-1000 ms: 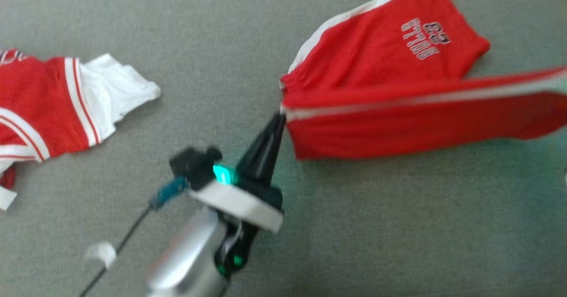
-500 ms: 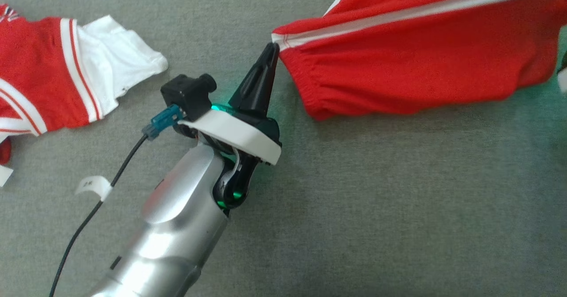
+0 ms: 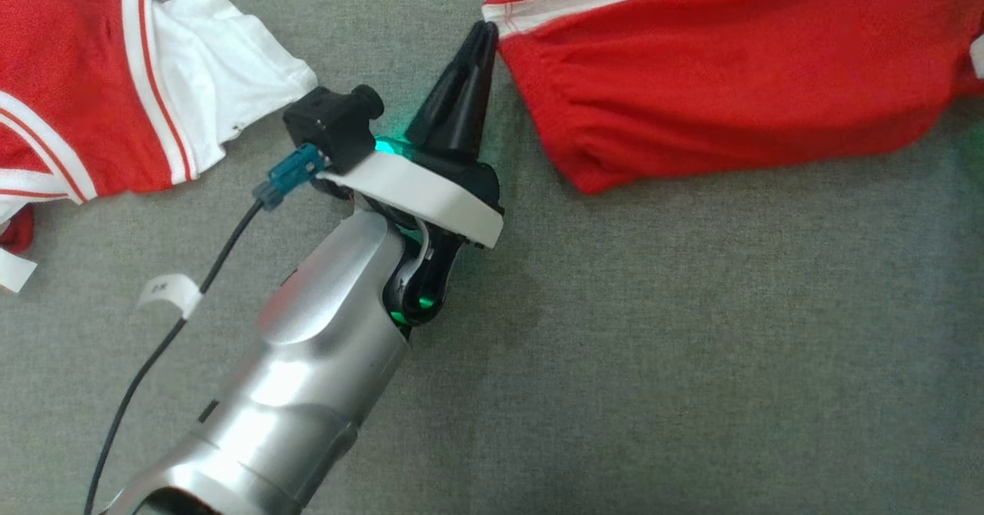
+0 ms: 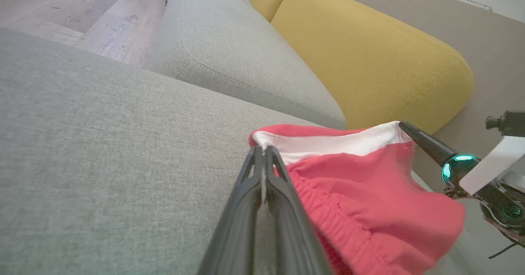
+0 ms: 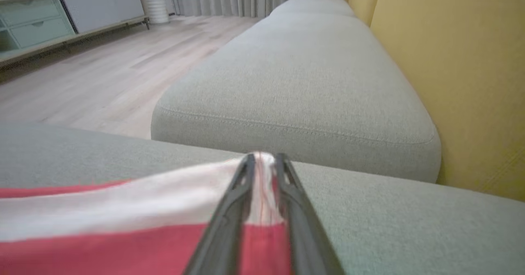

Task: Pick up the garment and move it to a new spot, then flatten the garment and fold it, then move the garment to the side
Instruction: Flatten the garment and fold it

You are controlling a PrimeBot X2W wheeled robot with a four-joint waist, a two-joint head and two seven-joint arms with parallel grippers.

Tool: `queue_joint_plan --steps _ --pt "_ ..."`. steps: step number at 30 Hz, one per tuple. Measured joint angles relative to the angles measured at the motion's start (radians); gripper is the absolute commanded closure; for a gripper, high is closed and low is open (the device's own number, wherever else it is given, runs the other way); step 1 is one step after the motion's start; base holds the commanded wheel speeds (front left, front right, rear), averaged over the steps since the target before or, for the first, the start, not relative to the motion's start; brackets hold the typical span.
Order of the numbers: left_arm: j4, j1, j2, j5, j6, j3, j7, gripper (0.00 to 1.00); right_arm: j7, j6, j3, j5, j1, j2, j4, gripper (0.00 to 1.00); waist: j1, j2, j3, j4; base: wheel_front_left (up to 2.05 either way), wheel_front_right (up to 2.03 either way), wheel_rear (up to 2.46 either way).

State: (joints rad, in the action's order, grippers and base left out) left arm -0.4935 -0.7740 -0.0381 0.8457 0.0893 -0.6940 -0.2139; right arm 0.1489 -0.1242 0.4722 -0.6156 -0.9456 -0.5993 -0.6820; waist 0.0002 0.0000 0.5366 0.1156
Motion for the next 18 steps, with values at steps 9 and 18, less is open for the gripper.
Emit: queue_joint_plan --steps 9,18 --pt "0.021 0.070 0.001 -0.098 -0.099 0.035 -0.038 0.00 0.086 0.000 0.051 -0.108 0.083 0.021 -0.020 0.00 -0.0002 0.0000 -0.053 -0.015 0.00 0.00 0.00" --pt "0.357 0.410 -0.003 -0.477 -0.209 0.189 -0.043 0.00 0.099 0.000 -0.007 -0.166 0.150 0.054 -0.122 0.00 -0.0003 0.0000 -0.092 -0.011 0.00 0.00 0.00"
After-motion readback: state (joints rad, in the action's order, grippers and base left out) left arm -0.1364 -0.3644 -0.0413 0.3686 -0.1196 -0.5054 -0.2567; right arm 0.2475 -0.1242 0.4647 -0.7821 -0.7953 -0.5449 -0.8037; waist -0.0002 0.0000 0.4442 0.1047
